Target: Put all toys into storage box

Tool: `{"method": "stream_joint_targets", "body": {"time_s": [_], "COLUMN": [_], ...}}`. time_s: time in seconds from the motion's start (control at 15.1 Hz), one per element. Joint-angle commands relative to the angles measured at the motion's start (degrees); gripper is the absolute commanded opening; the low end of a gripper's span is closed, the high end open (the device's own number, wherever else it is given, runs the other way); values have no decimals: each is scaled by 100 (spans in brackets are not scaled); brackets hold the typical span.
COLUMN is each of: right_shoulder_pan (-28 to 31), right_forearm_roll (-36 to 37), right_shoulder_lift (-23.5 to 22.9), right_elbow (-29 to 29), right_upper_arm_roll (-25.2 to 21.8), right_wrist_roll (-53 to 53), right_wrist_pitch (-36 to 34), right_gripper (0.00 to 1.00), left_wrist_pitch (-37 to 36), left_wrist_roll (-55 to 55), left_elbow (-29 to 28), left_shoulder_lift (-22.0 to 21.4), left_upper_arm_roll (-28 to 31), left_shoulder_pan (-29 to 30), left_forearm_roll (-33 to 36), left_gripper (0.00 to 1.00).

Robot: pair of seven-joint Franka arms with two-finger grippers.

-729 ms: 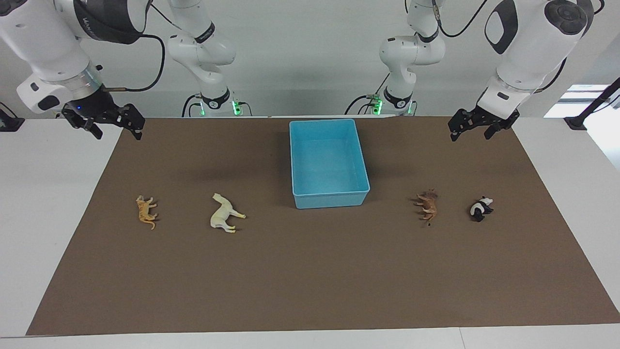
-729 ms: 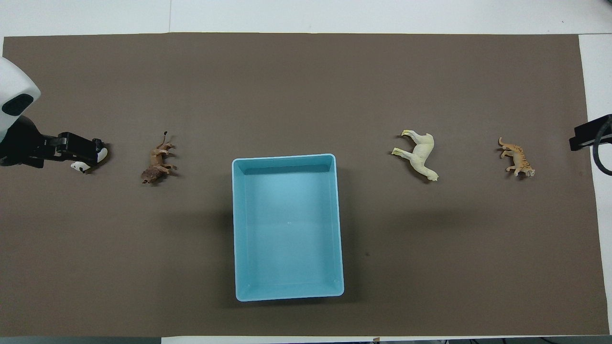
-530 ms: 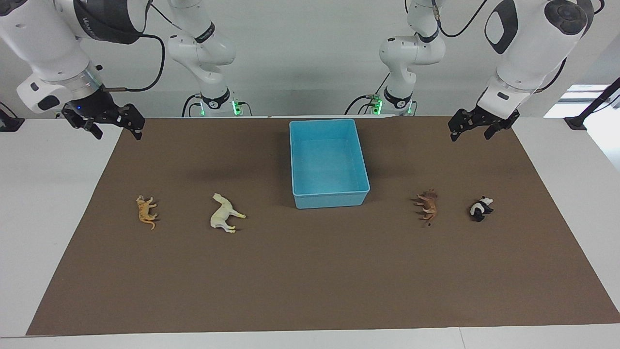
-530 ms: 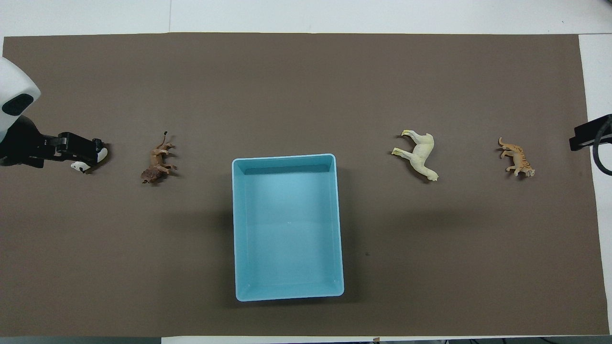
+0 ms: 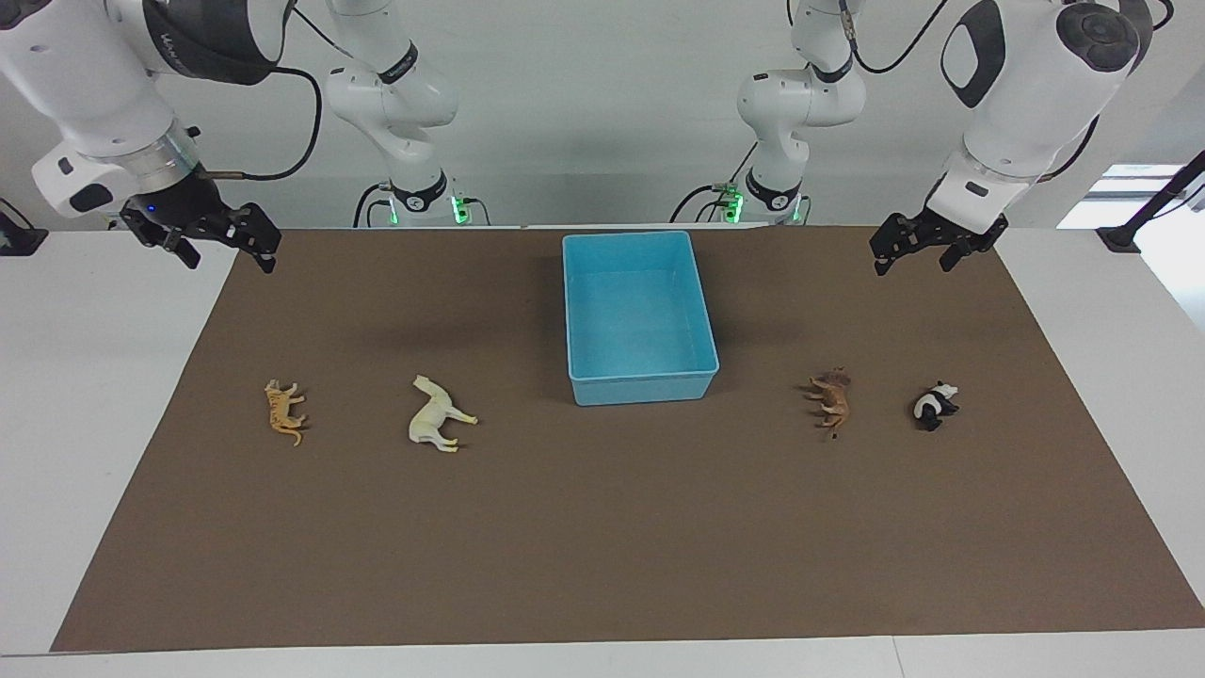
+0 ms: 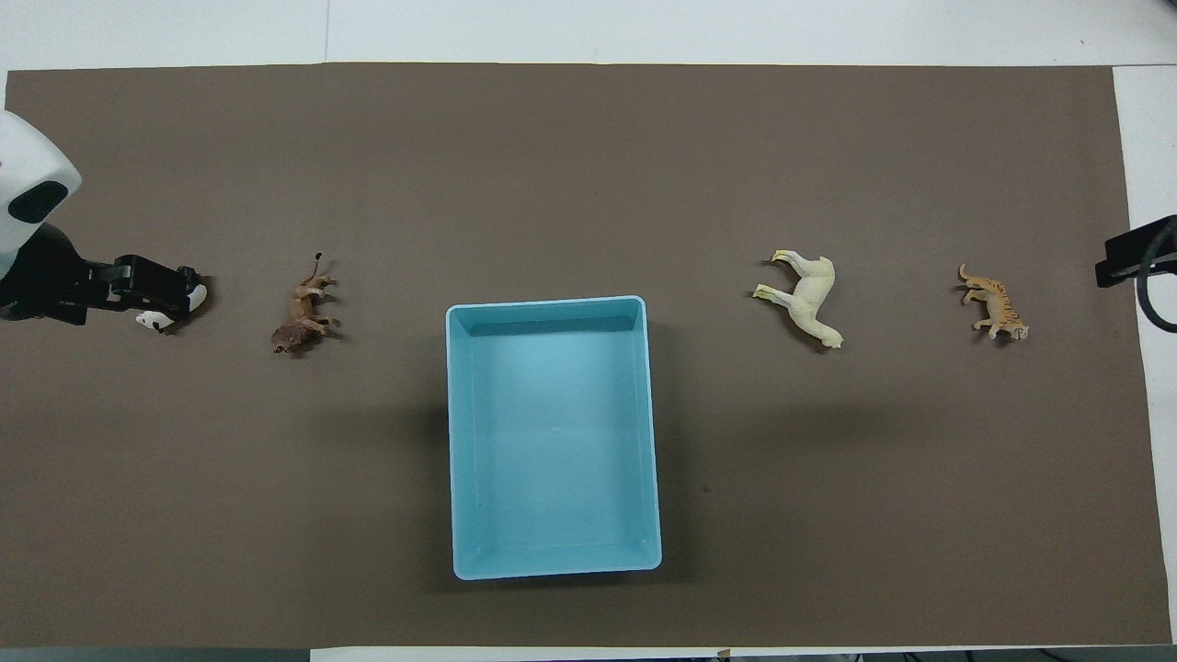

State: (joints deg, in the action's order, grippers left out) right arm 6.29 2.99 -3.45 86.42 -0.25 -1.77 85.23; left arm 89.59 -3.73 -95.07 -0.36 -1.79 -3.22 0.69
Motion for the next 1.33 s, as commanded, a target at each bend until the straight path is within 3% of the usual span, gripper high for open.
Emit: {"method": "stream_joint_targets", "body": {"time_s": [0.0,0.27,0.53,0.8,1.26], "right_shoulder_pan": [30,74,398,706,759], "right_forearm_roll": [-44,-44,-35,-35,-35], "right_shoulder_lift": [221,713,654,460,-296], "right_elbow": [435,1830,2755,3634,3916], "right_upper_arm_roll": [34,25,25,17,17], "right_wrist_roll": [124,-445,-1061,-1668,-2450], "right_wrist_pitch": [168,1352,2188,3628,5307], "right_gripper": [100,100,100,100,100], "left_wrist_pitch": [582,1945,3395,4328,5244], "left_wrist_roll": [-128,-189,-172,-670,-1068], "left_elbow": [-598,-1828,-2900,-3008,-3034], "left_shoulder_lift": [-271,-378,-228,430,1002], "left_upper_arm_roll": [-14,-15,-15,-32,-32], "left_shoulder_pan": [14,76,23,-3,-160], "left_forearm_roll": [54,45,54,19,-130], "left_gripper": [100,100,100,100,100]}}
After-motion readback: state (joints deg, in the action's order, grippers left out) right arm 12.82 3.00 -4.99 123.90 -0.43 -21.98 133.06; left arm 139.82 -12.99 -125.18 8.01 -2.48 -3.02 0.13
